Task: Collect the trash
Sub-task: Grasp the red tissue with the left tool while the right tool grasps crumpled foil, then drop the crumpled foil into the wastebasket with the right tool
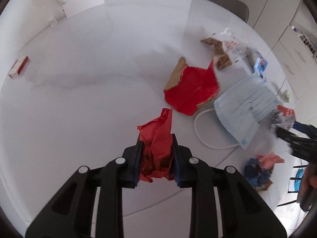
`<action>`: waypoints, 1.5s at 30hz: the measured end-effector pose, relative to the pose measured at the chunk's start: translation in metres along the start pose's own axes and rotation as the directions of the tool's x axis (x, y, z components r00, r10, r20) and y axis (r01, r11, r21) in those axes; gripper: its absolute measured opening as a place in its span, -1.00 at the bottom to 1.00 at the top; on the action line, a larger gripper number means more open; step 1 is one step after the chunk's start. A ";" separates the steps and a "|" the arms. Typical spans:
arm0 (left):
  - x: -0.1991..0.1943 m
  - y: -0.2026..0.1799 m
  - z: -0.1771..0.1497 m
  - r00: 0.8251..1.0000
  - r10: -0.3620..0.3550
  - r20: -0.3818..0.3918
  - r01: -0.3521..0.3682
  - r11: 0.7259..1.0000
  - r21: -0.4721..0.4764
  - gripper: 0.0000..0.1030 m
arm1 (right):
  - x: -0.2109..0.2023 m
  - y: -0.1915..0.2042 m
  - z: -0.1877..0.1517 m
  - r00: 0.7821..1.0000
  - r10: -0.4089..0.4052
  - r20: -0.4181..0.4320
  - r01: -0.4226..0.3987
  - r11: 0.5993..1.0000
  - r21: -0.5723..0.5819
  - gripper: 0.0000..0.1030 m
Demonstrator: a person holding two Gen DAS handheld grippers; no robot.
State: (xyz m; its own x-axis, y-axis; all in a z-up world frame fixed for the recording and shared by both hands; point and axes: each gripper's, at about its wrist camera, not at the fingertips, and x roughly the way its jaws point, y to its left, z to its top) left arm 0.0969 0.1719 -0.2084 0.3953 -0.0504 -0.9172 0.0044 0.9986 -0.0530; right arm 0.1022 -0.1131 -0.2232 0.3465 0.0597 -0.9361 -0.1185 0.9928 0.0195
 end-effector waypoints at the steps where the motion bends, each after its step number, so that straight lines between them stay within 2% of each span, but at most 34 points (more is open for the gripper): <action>1: -0.007 0.001 0.000 1.000 -0.006 0.008 0.006 1.000 0.001 -0.51 | 0.005 0.000 0.001 1.000 0.006 -0.016 -0.006 1.000 -0.009 0.28; 3: -0.023 0.000 -0.002 1.000 -0.011 0.027 0.011 1.000 0.003 -0.51 | 0.006 -0.001 0.001 1.000 0.018 -0.020 -0.018 1.000 -0.006 0.22; 5: -0.036 -0.004 -0.004 0.999 -0.022 0.039 0.022 1.000 0.007 -0.51 | -0.002 -0.006 0.001 0.999 0.053 0.002 -0.053 0.998 0.013 0.07; 7: -0.053 -0.006 -0.001 0.998 -0.042 0.054 0.041 0.999 0.020 -0.51 | -0.015 -0.012 -0.002 0.996 0.086 0.025 -0.087 0.995 0.040 0.05; 11: -0.085 -0.029 0.001 0.992 -0.094 0.088 0.087 0.993 0.078 -0.50 | -0.068 -0.039 -0.020 0.980 0.166 0.110 -0.179 0.976 0.121 0.05; 15: -0.107 -0.065 -0.006 0.979 -0.182 0.089 0.171 0.977 0.126 -0.49 | -0.129 -0.078 -0.068 0.967 0.181 0.179 -0.215 0.958 0.191 0.06; 17: -0.112 -0.092 -0.013 0.969 -0.237 0.067 0.224 0.961 0.164 -0.49 | -0.143 -0.100 -0.098 0.973 0.151 0.172 -0.189 0.954 0.235 0.09; 19: -0.114 -0.120 -0.022 0.964 -0.262 0.051 0.247 0.946 0.211 -0.49 | -0.139 -0.117 -0.129 0.984 0.111 0.137 -0.145 0.952 0.271 0.09; 20: -0.114 -0.137 -0.028 0.961 -0.272 0.039 0.255 0.936 0.243 -0.49 | -0.133 -0.124 -0.136 0.988 0.103 0.117 -0.133 0.948 0.290 0.09; 23: -0.111 -0.176 -0.040 0.951 -0.309 0.015 0.290 0.909 0.299 -0.48 | -0.106 -0.150 -0.170 0.985 0.146 0.089 -0.168 0.917 0.361 0.06; 27: -0.109 -0.207 -0.051 0.953 -0.302 0.006 0.284 0.901 0.329 -0.48 | -0.099 -0.157 -0.180 0.978 0.183 0.099 -0.207 0.911 0.356 0.06; 32: -0.104 -0.229 -0.055 0.951 -0.308 -0.002 0.287 0.882 0.374 -0.48 | -0.109 -0.151 -0.177 0.969 0.209 0.135 -0.241 0.924 0.297 0.06; 37: -0.089 -0.254 -0.047 0.919 -0.390 -0.049 0.376 0.834 0.405 -0.48 | -0.114 -0.142 -0.177 0.965 0.213 0.151 -0.247 0.932 0.267 0.06; 42: -0.048 -0.288 -0.038 0.899 -0.414 -0.143 0.435 0.806 0.402 -0.48 | -0.118 -0.135 -0.182 0.967 0.206 0.149 -0.239 0.938 0.252 0.06; 45: -0.023 -0.302 -0.040 0.913 -0.370 -0.175 0.408 0.813 0.416 -0.48 | -0.121 -0.132 -0.185 0.968 0.201 0.147 -0.233 0.941 0.244 0.06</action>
State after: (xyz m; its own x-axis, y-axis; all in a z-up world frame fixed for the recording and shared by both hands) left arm 0.0495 -0.1287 -0.1868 0.1989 -0.4180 -0.8864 0.5469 0.7979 -0.2536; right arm -0.0957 -0.2711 -0.1775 0.4489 0.2730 -0.8508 0.0352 0.9460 0.3222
